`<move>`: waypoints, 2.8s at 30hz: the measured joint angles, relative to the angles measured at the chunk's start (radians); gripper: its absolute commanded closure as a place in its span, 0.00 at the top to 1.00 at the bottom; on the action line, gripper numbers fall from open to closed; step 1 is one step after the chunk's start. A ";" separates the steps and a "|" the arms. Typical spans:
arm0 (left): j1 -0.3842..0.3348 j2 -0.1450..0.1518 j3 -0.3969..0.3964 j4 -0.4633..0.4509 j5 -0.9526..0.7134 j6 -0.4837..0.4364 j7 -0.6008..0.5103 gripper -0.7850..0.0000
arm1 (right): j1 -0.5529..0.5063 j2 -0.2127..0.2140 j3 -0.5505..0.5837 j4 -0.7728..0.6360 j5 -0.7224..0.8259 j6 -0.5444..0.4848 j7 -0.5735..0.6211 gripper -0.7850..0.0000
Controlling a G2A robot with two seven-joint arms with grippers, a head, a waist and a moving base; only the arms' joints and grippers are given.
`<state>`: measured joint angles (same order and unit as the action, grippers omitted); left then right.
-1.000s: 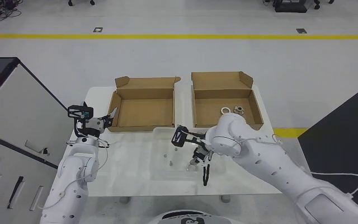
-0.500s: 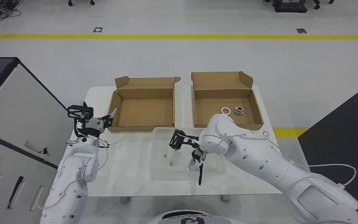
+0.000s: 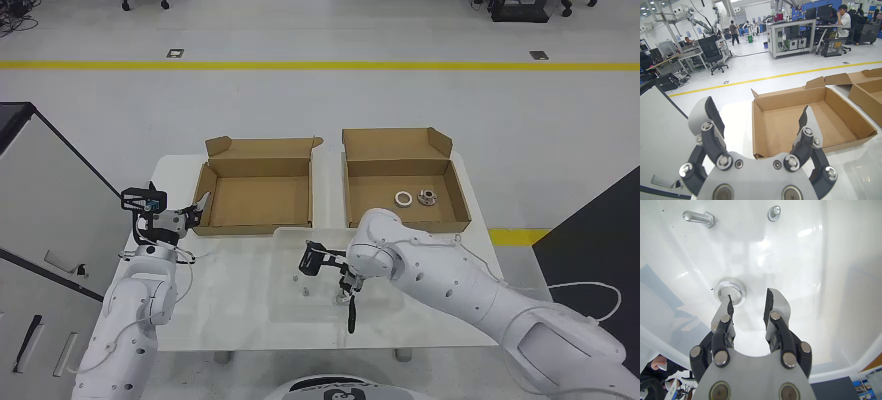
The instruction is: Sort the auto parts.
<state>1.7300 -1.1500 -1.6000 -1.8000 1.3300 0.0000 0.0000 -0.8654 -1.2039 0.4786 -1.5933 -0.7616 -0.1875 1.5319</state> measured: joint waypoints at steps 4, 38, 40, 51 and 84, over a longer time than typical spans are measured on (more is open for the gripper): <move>0.000 0.000 0.000 0.000 0.000 0.000 0.000 1.00 | 0.010 -0.011 -0.015 0.029 0.010 0.002 0.001 0.47; 0.000 0.000 0.000 0.000 0.000 0.000 0.000 1.00 | 0.040 -0.010 0.072 0.066 0.160 0.001 -0.023 0.00; 0.000 0.000 0.000 0.000 0.000 0.000 0.000 1.00 | 0.035 0.007 0.122 0.040 0.181 0.004 -0.016 0.00; 0.000 0.000 0.000 0.000 0.000 0.000 0.000 1.00 | -0.106 0.109 0.482 -0.071 0.385 -0.080 -0.058 0.00; 0.000 0.000 0.000 0.000 0.000 0.000 0.000 1.00 | -0.309 0.300 0.634 -0.018 1.142 -0.525 -0.423 0.00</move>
<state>1.7300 -1.1500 -1.6000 -1.8000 1.3300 0.0000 0.0000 -1.1743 -0.9038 1.1126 -1.6113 0.3809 -0.7121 1.1086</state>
